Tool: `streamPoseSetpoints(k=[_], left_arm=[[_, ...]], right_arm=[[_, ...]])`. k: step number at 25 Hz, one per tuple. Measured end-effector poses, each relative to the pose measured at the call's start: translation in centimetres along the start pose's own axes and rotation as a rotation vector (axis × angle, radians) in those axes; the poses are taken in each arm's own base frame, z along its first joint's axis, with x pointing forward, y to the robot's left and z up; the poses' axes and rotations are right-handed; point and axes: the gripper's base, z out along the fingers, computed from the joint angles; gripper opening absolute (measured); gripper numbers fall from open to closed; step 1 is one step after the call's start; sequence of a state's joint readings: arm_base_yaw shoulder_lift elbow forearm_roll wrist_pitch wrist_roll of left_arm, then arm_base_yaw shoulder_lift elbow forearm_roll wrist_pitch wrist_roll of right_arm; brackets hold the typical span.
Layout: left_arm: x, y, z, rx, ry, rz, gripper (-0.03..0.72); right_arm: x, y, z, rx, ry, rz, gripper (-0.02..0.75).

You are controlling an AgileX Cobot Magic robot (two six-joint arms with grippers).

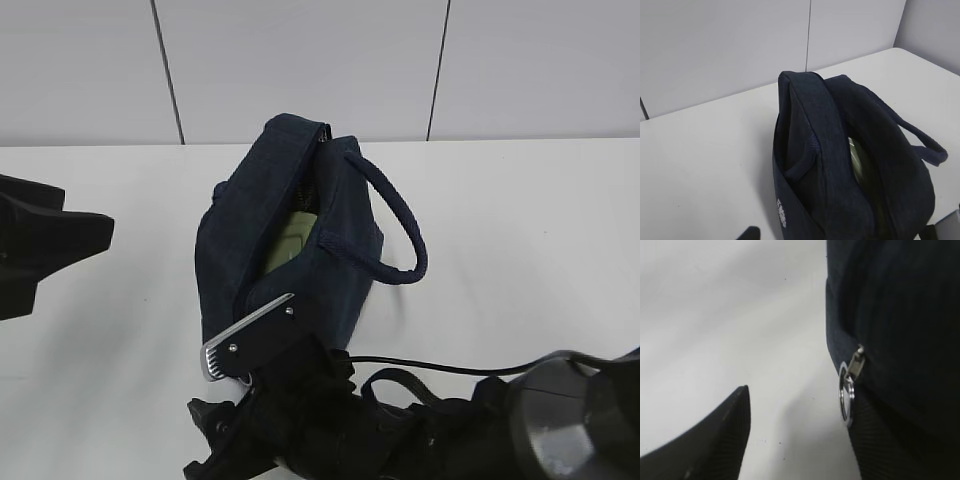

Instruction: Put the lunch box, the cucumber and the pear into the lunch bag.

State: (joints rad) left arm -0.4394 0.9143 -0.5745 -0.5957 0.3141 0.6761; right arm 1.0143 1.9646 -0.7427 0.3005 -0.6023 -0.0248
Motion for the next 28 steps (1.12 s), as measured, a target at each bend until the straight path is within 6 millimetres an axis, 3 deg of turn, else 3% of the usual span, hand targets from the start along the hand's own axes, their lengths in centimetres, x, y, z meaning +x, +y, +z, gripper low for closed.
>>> streamPoseSetpoints(k=[5, 15, 28], left_arm=[[0.00, 0.00, 0.00, 0.000, 0.000, 0.000, 0.372], [0.00, 0.00, 0.00, 0.000, 0.000, -0.001, 0.367], [-0.02, -0.02, 0.00, 0.003, -0.002, -0.011, 0.362]], right_arm=[[-0.02, -0.01, 0.02, 0.002, 0.001, 0.004, 0.419], [0.03, -0.32, 0.02, 0.036, 0.006, 0.004, 0.167], [-0.10, -0.78, -0.01, 0.087, -0.009, 0.029, 0.153]])
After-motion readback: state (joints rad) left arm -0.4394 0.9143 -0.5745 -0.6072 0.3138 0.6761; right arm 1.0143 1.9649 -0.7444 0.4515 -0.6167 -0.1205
